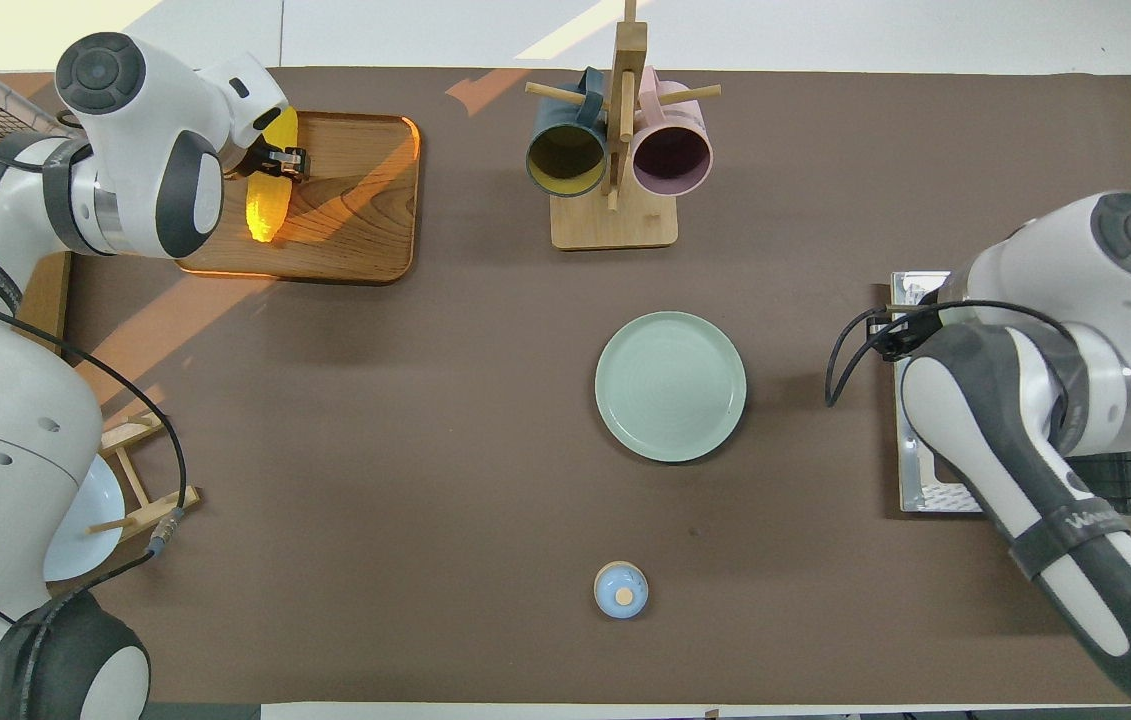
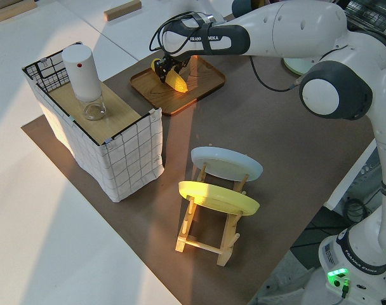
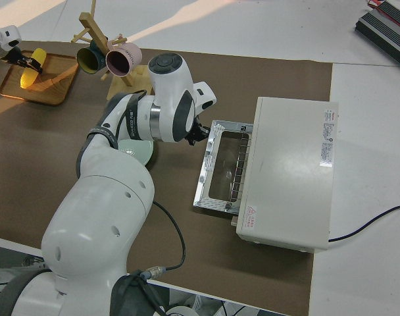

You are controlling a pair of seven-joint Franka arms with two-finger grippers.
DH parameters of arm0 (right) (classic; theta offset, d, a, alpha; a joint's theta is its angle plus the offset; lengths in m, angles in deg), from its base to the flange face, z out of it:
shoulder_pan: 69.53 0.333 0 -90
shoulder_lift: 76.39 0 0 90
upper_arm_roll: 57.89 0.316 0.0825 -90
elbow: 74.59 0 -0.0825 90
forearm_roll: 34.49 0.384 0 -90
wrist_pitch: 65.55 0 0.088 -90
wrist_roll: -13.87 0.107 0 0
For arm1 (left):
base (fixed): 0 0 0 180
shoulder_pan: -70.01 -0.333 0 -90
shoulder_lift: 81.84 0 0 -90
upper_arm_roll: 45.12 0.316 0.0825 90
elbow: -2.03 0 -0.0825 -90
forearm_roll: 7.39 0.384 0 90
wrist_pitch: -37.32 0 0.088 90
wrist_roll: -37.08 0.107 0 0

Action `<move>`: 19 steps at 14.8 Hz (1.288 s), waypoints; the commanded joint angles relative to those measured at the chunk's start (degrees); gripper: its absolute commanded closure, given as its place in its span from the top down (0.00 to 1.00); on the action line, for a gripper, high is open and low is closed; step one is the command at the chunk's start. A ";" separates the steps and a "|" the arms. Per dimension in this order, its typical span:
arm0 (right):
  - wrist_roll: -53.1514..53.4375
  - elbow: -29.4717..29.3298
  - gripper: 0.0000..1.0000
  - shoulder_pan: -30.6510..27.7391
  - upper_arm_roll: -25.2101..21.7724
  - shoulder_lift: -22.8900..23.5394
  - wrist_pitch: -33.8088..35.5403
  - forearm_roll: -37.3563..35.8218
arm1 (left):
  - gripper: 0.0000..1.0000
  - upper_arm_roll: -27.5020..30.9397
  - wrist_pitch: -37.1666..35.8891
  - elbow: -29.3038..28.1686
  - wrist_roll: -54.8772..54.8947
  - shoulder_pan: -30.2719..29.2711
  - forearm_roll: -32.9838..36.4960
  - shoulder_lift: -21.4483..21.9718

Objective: Put corn in oven
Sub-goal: 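Grasp the corn with the left gripper while the right gripper opens the door, then lift the yellow corn off the wooden tray with the left gripper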

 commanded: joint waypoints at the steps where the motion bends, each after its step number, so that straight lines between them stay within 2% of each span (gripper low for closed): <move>1: 0.27 -18.21 0.00 -1.32 -0.76 1.02 19.22 0.14 | 0.00 0.12 -3.56 0.66 0.21 0.56 -3.00 2.10; 3: -0.17 -23.79 0.00 -2.38 -1.03 0.76 25.25 -0.65 | 0.00 0.12 -7.26 0.75 -0.14 0.91 -6.07 3.86; 7: 0.00 -23.37 0.00 -1.68 -0.59 -0.30 26.67 -0.04 | 0.00 0.04 -13.84 -1.18 -0.75 1.53 -7.58 10.44; 8: 0.00 -23.28 0.09 -1.42 -0.33 -0.56 26.94 -0.04 | 0.00 -0.14 -15.95 -2.40 -1.02 1.62 -7.76 12.72; 11: 0.00 -22.76 0.18 -1.50 -0.32 -1.00 27.03 0.14 | 0.00 -0.14 -18.61 -10.38 -6.44 4.77 -8.28 21.32; 12: 0.00 -22.67 0.28 -1.76 -0.32 -1.00 26.94 0.23 | 0.00 -0.14 -18.61 -13.89 -8.73 6.35 -8.28 24.32; 14: -0.09 -22.67 0.40 -1.94 -0.32 -1.00 26.94 0.23 | 0.00 -0.14 -18.44 -19.44 -12.16 9.16 -8.28 28.98; 15: -0.09 -22.41 0.49 -1.94 -0.32 -1.09 26.94 0.23 | 0.00 -0.14 -18.35 -21.64 -13.05 11.09 -8.28 30.57; 16: -0.17 -22.23 0.72 -1.85 -0.32 -1.09 26.94 0.23 | 0.00 -0.14 -18.17 -23.23 -14.80 12.94 -8.55 31.54; 17: -0.09 -21.97 1.00 -1.68 -0.32 -1.26 26.85 0.23 | 0.00 -0.14 -17.82 -23.94 -17.69 15.13 -8.90 31.99; 19: -0.18 -22.05 1.00 -1.50 -0.32 -1.35 26.85 0.23 | 0.00 -0.14 -17.30 -24.65 -22.35 19.09 -8.99 32.52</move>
